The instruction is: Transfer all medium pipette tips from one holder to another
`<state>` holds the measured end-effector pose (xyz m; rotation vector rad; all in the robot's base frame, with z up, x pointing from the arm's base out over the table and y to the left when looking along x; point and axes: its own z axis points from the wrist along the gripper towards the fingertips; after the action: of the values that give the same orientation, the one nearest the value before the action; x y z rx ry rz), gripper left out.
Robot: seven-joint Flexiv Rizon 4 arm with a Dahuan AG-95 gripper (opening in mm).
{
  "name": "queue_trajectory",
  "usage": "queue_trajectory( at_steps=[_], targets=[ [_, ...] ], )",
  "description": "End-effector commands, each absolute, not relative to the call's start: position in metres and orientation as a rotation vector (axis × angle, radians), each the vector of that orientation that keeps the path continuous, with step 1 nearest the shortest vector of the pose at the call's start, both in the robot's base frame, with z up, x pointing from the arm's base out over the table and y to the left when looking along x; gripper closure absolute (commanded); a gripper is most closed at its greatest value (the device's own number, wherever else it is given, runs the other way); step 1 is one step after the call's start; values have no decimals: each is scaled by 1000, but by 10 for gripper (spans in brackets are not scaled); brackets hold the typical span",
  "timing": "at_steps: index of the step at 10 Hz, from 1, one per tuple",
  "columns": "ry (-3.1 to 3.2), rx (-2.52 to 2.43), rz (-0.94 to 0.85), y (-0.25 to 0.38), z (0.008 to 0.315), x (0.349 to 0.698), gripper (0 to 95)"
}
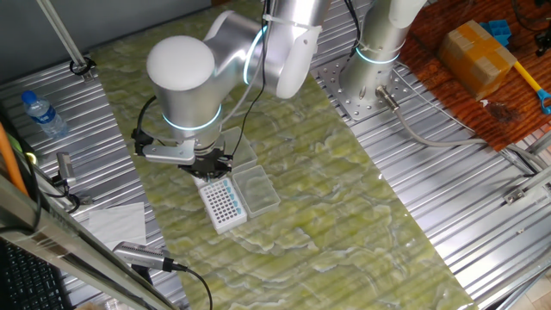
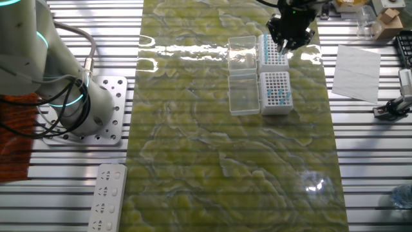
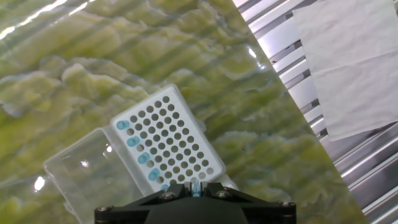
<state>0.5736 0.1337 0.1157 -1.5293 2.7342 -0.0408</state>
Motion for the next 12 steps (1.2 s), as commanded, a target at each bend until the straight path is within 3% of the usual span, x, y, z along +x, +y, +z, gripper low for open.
queue_trajectory(
  at_steps=[1, 6, 7, 9, 10, 12],
  targets=[
    [2736, -1530, -44, 134, 116, 574, 950],
    [2714, -1569, -44, 134, 106, 570, 950],
    [2701, -1589, -43, 133, 104, 569, 760],
    [2684, -1610, -44, 131, 101, 570, 760],
    [2671, -1633, -46, 126, 101, 570, 570],
    [2651, -1670, -50, 114, 101, 571, 570]
  ],
)
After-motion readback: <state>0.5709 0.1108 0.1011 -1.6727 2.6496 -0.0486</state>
